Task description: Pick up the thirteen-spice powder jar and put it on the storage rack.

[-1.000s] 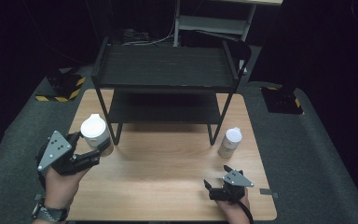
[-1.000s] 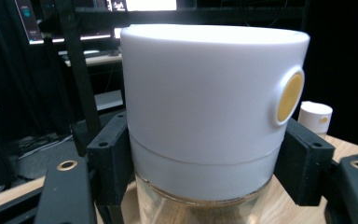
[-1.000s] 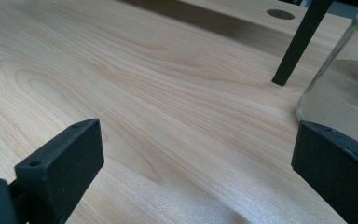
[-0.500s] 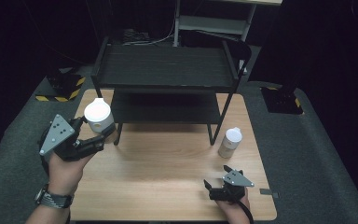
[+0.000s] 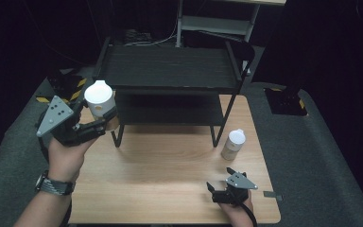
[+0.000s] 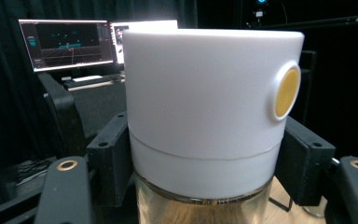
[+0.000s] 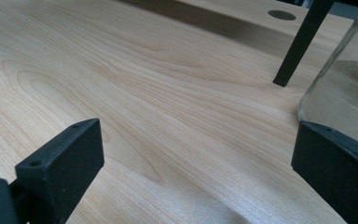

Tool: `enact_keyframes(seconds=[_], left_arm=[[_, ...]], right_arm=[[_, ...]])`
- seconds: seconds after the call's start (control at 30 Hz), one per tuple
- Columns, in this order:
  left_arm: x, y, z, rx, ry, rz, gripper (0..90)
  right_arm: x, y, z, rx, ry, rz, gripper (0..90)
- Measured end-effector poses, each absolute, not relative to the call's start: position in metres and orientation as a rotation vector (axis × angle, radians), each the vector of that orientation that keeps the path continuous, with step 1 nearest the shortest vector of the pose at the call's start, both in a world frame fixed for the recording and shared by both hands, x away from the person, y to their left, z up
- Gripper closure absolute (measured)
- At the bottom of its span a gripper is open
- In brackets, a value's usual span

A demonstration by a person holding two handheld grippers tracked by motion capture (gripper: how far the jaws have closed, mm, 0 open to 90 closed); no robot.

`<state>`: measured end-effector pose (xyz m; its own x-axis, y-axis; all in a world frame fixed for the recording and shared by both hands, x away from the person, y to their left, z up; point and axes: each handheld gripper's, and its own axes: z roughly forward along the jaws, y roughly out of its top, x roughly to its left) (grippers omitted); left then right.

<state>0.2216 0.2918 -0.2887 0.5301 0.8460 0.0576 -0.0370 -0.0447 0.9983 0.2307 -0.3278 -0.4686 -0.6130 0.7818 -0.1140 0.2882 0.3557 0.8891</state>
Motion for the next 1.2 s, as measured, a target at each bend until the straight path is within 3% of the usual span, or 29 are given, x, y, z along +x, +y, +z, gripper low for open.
enact_keyframes(seconds=[0.77, 1.2], left_arm=[[0.264, 0.264, -0.238, 1.396, 0.747, 0.779, 30.5], [0.289, 0.243, -0.224, 1.381, 0.773, 0.828, 30.5]], right_arm=[[0.23, -0.328, -0.469, 0.924, 2.084, 1.221, 2.0], [0.23, -0.329, -0.47, 0.916, 2.087, 1.226, 2.0]])
